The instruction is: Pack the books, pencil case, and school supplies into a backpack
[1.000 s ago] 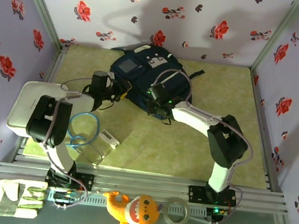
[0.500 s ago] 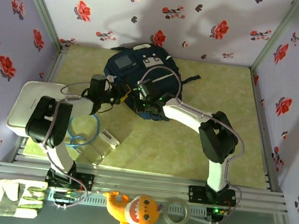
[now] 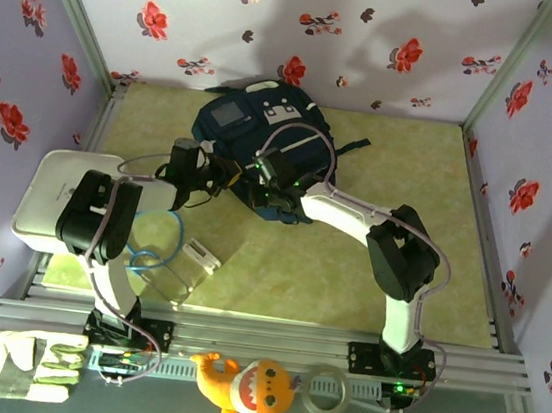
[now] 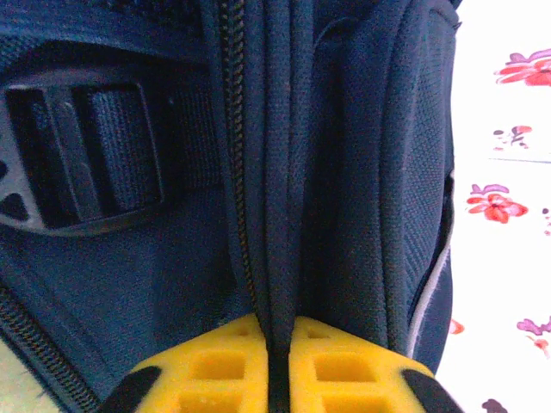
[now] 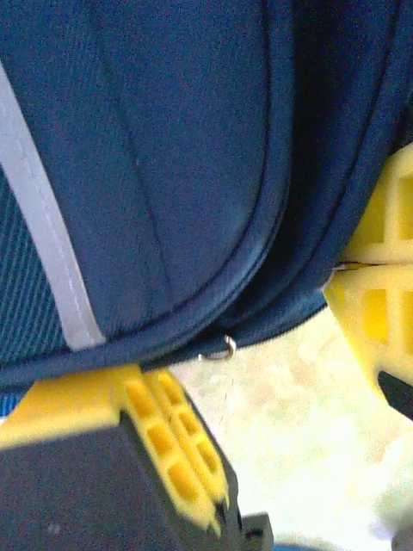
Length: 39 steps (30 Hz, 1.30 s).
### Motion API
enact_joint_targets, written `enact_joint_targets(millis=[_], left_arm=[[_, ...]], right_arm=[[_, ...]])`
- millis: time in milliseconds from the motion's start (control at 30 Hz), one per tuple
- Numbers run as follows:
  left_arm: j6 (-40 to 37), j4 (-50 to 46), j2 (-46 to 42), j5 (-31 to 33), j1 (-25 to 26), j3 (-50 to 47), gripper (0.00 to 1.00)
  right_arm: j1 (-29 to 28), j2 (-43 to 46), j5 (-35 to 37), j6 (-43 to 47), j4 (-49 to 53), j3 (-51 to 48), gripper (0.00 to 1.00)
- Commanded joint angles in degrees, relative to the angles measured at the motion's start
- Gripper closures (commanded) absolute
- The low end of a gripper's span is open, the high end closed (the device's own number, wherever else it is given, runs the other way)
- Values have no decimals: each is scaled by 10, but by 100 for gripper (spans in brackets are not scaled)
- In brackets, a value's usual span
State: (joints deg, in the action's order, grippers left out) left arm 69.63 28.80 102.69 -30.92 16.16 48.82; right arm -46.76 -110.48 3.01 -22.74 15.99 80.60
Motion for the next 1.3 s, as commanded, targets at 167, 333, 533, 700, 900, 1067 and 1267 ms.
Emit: enact_joint_targets(millis=[167,333,533,700,900,1067,1267], left_arm=[[-60,-65,-28,33,-13,17,99],[-62,-68,-30,32,-12,15,100],[-59,-67,-35,27,-12,15,100],[-58,-67,-37,24,-13,16,100],[-56,-65,-37,21,-12,18,100],[-57,-65,-37,21,-13,17,100],[-63,-68,-37,23,-15,14,100]], right_arm=[[42,66,198,-32,33,-54,100],[59,78,173,-30,26,-66,99],[59,64,43,14,3,-49,90],[59,37,40,17,21,-27,84],[59,20,42,20,25,-14,81],[59,22,69,18,32,-13,89],[78,54,208,-32,56,-40,99]])
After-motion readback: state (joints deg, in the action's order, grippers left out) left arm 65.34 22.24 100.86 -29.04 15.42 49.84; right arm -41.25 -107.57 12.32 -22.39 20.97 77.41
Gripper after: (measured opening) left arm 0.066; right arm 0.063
